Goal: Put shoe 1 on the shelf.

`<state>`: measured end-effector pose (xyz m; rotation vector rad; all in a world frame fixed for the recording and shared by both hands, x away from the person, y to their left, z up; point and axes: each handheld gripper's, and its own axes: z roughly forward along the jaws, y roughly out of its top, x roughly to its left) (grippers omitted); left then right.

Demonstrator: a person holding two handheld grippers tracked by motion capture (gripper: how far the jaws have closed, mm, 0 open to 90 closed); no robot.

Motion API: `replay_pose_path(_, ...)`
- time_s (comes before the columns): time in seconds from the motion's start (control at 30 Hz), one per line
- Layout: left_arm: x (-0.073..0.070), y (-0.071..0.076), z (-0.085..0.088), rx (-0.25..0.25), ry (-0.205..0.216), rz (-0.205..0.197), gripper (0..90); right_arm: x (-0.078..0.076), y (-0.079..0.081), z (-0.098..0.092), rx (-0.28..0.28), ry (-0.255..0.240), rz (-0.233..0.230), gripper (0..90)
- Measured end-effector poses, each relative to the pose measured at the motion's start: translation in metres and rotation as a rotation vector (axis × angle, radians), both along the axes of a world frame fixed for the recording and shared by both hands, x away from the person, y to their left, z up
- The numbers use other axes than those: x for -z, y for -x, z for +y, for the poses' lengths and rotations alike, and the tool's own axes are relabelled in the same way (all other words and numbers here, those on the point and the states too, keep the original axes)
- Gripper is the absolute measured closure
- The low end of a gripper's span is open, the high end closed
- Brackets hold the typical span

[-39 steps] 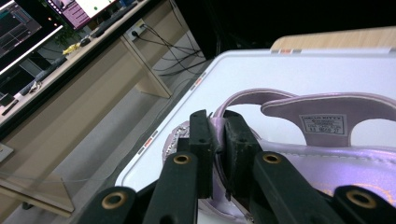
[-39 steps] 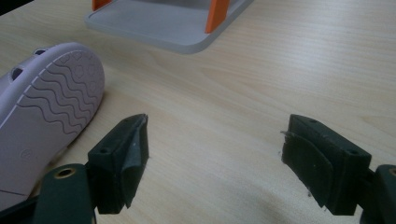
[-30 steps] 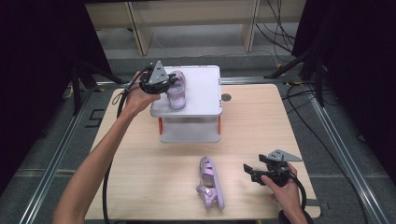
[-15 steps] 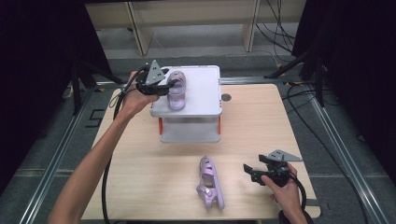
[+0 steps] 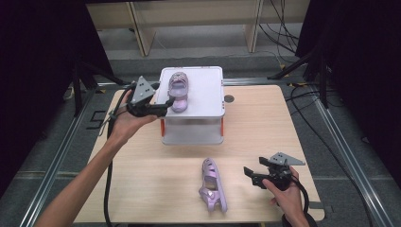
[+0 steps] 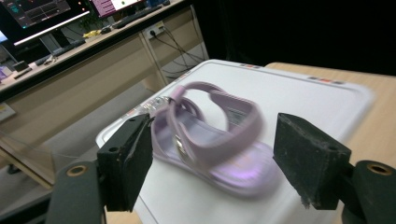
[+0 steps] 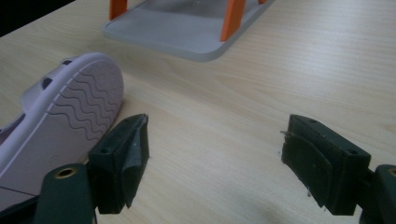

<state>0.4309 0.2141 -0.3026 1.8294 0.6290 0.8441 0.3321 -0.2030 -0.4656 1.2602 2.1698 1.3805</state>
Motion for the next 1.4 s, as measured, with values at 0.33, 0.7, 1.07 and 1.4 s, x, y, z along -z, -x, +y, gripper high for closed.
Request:
replay_pose_path(0.33, 0.031, 0.072, 0.032, -0.034, 0.081, 0.08, 20.1, -0.004, 0.006, 0.013, -0.048, -0.023, -0.041, 22.1)
replay_pose_path(0.7, 0.1, 0.108, 0.061, -0.1, 0.117, 0.125, 17.6, -0.012, 0.018, 0.035, -0.134, -0.005, -0.082, 28.2)
replay_pose_path(1.07, 0.151, 0.125, 0.076, -0.146, 0.124, 0.186, 17.1, -0.017, 0.028, 0.05, -0.189, 0.007, -0.135, 29.0)
replay_pose_path(1.4, 0.165, 0.127, 0.075, -0.101, 0.108, 0.206, 16.3, -0.018, 0.034, 0.065, -0.253, -0.008, -0.156, 43.1)
